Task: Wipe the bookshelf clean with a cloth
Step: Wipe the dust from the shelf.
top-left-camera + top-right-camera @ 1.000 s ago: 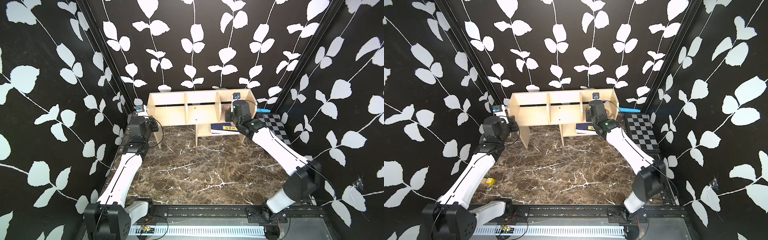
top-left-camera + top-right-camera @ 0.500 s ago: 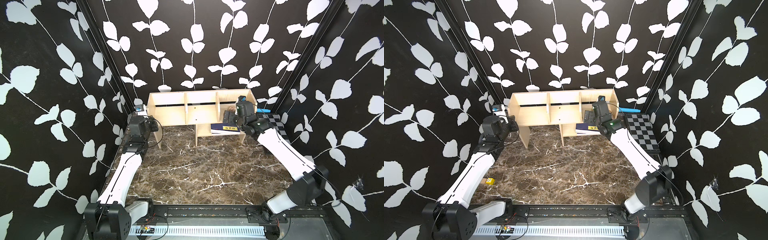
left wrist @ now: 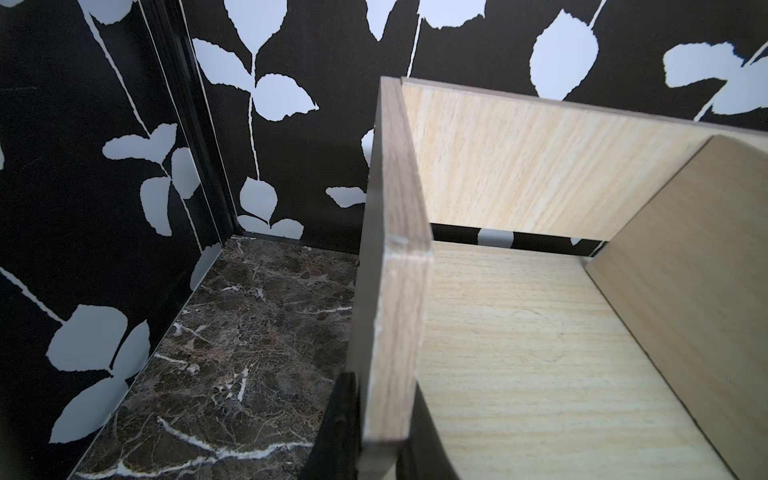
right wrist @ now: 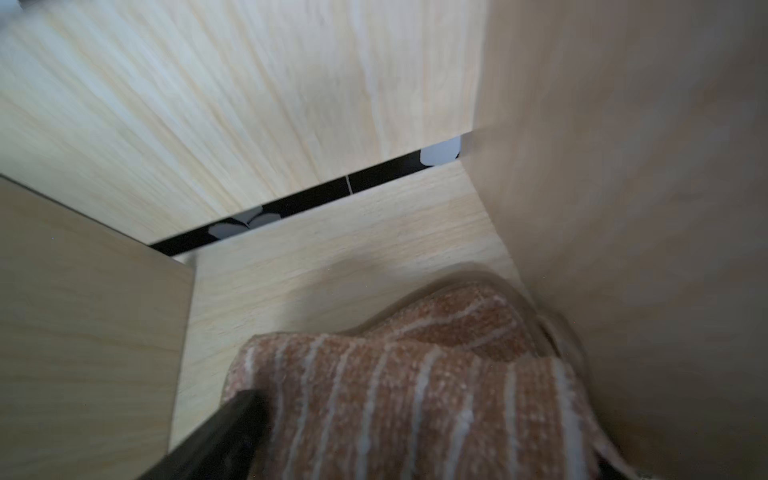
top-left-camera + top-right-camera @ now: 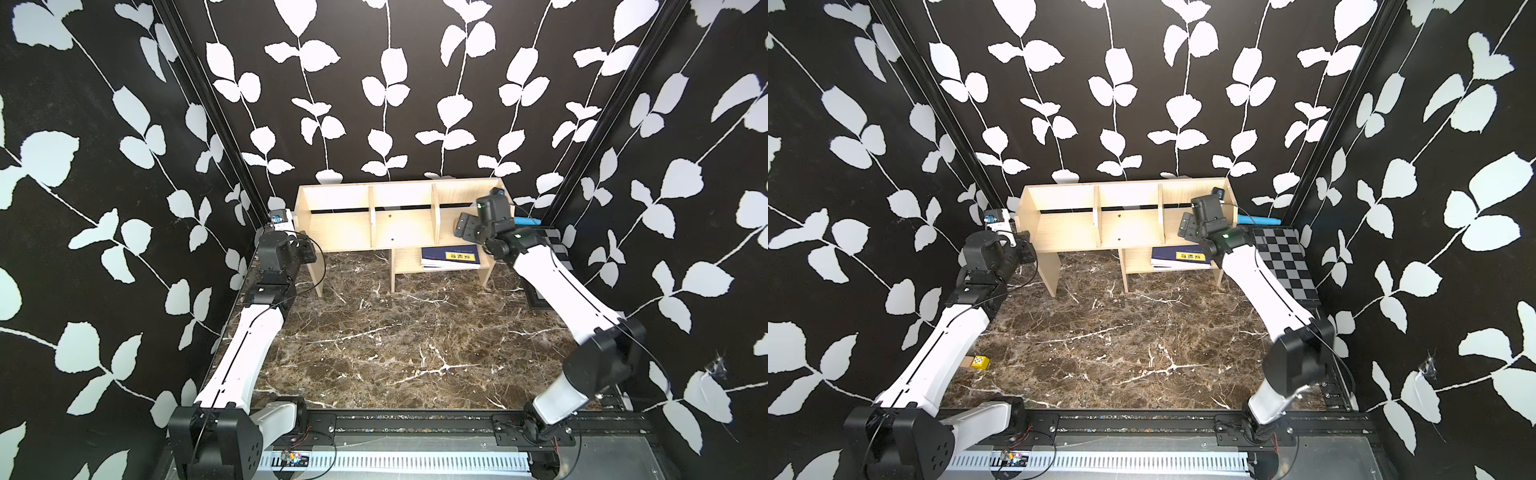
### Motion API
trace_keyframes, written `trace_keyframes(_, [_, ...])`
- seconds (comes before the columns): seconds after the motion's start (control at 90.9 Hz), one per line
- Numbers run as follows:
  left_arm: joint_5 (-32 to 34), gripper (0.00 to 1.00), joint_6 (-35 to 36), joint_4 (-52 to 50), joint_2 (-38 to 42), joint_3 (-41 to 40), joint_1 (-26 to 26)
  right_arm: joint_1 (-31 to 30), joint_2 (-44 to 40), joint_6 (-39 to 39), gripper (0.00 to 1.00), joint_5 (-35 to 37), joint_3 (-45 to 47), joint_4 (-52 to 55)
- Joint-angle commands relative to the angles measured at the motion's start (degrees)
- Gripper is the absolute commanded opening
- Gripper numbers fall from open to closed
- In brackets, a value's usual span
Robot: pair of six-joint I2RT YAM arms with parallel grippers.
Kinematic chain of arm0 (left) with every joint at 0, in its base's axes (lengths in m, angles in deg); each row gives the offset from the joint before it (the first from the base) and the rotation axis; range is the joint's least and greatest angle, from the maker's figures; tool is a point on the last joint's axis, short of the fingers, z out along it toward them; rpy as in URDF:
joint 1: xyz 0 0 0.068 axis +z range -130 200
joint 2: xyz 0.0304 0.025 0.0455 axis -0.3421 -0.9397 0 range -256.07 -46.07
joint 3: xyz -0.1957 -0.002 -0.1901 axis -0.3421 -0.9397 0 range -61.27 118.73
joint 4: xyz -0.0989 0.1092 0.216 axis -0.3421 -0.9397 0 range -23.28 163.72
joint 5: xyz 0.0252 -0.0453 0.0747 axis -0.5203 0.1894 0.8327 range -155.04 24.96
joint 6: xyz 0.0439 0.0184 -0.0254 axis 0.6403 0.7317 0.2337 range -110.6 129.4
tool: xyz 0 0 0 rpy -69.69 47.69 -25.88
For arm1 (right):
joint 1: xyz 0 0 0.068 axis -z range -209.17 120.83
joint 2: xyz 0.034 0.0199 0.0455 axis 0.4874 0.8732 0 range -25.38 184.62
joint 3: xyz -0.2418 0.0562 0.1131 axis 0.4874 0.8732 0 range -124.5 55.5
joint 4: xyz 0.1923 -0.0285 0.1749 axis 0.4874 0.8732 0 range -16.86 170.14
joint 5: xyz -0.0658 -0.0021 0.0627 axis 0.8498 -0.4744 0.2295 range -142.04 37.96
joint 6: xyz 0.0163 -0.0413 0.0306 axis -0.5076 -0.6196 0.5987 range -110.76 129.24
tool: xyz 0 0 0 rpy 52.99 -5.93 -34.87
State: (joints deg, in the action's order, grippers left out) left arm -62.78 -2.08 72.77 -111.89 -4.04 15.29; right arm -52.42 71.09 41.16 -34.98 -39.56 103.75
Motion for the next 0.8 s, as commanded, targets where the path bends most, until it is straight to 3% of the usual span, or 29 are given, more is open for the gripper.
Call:
trace_keyframes(0.0, [-5.5,0.0,-11.27,-2.82,-0.51,-0.08,0.23,0.06,6.3,1.01,0.5,-3.47,-5.32,2.22])
trace_keyframes(0.066, [-5.02,0.0,-10.99,-3.11,-0.53,0.07,0.21,0.02,10.68,1.21,0.19,-7.37,-9.87,4.9])
trace_keyframes(0.132, [-4.57,0.0,-10.69,-3.36,-0.34,0.11,0.18,-0.3,13.82,1.13,0.0,-11.36,-13.27,6.32])
trace_keyframes(0.275, [-4.1,0.0,-10.37,-3.32,-0.02,0.01,0.25,-0.94,12.07,-0.37,0.0,-15.43,-9.29,1.67])
trace_keyframes(0.539, [-4.25,0.0,-9.43,-3.06,0.77,-0.06,0.23,2.83,4.29,-1.9,0.0,0.11,0.07,5.61])
trace_keyframes(0.792, [-3.88,0.0,-9.94,-3.78,-0.08,0.41,0.29,-1.81,4.0,-4.15,0.0,-1.84,4.2,-0.01])
